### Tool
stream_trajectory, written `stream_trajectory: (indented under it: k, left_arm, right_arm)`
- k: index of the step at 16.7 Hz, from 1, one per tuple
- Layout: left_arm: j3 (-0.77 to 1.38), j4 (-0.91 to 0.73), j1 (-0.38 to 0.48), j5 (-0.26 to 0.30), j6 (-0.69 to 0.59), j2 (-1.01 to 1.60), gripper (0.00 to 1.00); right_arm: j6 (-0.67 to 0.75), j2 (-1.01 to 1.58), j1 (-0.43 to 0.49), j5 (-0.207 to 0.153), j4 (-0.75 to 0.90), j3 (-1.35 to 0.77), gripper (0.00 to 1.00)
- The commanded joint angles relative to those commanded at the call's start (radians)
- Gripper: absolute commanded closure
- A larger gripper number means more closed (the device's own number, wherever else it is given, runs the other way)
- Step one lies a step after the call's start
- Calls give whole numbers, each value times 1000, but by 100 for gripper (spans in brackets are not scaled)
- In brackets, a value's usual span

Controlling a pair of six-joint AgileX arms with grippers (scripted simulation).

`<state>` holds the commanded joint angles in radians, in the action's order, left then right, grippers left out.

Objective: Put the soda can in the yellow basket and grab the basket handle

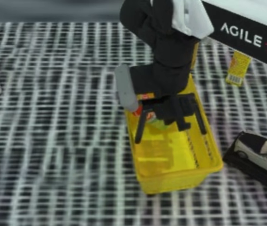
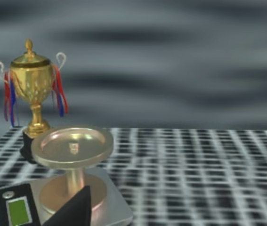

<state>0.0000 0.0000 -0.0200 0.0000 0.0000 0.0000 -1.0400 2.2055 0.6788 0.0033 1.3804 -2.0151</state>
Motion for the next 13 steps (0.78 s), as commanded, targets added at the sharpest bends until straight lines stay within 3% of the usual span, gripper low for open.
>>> stream_trajectory:
  k: [7, 13]
  left_arm:
    - [0, 0, 0, 0, 0, 0, 0]
    - [0, 0, 0, 0, 0, 0, 0]
  right_arm:
    - [-6, -1, -2, 0, 18, -18, 100]
    - [-37, -27, -29, 0, 181, -153, 100]
